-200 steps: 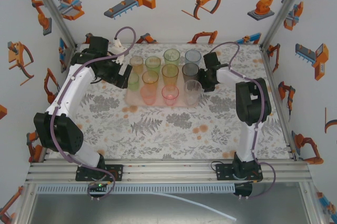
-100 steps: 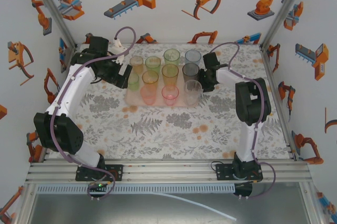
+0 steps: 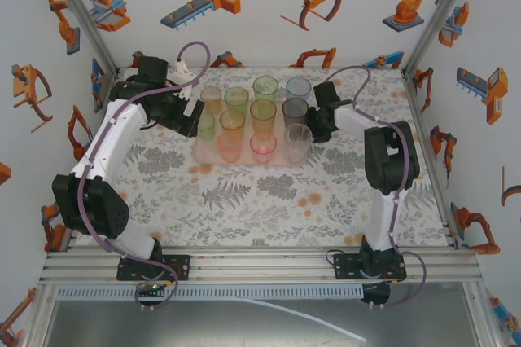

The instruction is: Place the glasses into the tray

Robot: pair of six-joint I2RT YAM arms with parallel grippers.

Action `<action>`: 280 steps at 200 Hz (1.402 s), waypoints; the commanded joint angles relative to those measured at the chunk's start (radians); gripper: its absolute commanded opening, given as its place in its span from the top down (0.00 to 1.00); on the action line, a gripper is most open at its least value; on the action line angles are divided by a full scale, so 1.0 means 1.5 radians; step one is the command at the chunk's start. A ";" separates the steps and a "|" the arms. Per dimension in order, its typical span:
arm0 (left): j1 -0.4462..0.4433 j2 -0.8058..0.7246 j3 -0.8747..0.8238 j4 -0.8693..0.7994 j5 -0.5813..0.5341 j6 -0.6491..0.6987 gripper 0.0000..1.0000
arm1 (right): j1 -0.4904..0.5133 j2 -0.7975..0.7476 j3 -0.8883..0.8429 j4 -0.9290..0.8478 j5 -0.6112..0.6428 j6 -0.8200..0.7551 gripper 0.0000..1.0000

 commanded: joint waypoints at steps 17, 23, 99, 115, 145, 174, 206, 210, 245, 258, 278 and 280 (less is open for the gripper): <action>0.001 0.005 -0.007 0.002 0.000 -0.008 0.10 | -0.041 0.011 -0.036 -0.091 0.091 -0.017 0.62; 0.001 0.005 -0.007 0.002 0.000 -0.007 0.10 | -0.042 0.012 -0.036 -0.091 0.090 -0.017 0.62; 0.001 0.004 -0.009 0.002 0.001 -0.008 0.10 | -0.049 0.009 -0.038 -0.093 0.094 -0.018 0.63; 0.002 0.004 -0.010 0.003 0.002 -0.008 0.10 | -0.052 0.007 -0.041 -0.094 0.096 -0.019 0.63; 0.001 0.003 -0.011 0.003 0.002 -0.008 0.10 | -0.058 0.003 -0.046 -0.094 0.100 -0.022 0.63; 0.001 0.003 -0.010 0.003 0.003 -0.010 0.10 | -0.061 0.004 -0.047 -0.094 0.101 -0.026 0.63; 0.001 0.001 -0.009 0.003 0.002 -0.009 0.10 | -0.061 0.003 -0.049 -0.091 0.097 -0.029 0.63; 0.001 0.001 -0.009 0.003 0.001 -0.009 0.10 | -0.061 0.002 -0.050 -0.091 0.097 -0.030 0.63; 0.001 0.000 -0.010 0.003 0.001 -0.010 0.10 | -0.061 0.002 -0.049 -0.089 0.089 -0.033 0.62; 0.001 0.000 -0.009 0.003 0.001 -0.010 0.10 | -0.062 0.002 -0.049 -0.089 0.085 -0.034 0.61; 0.001 0.000 -0.008 0.003 0.001 -0.009 0.10 | -0.061 0.000 -0.050 -0.087 0.075 -0.034 0.59; 0.001 0.001 -0.009 0.003 0.001 -0.009 0.10 | -0.061 -0.001 -0.051 -0.086 0.074 -0.034 0.59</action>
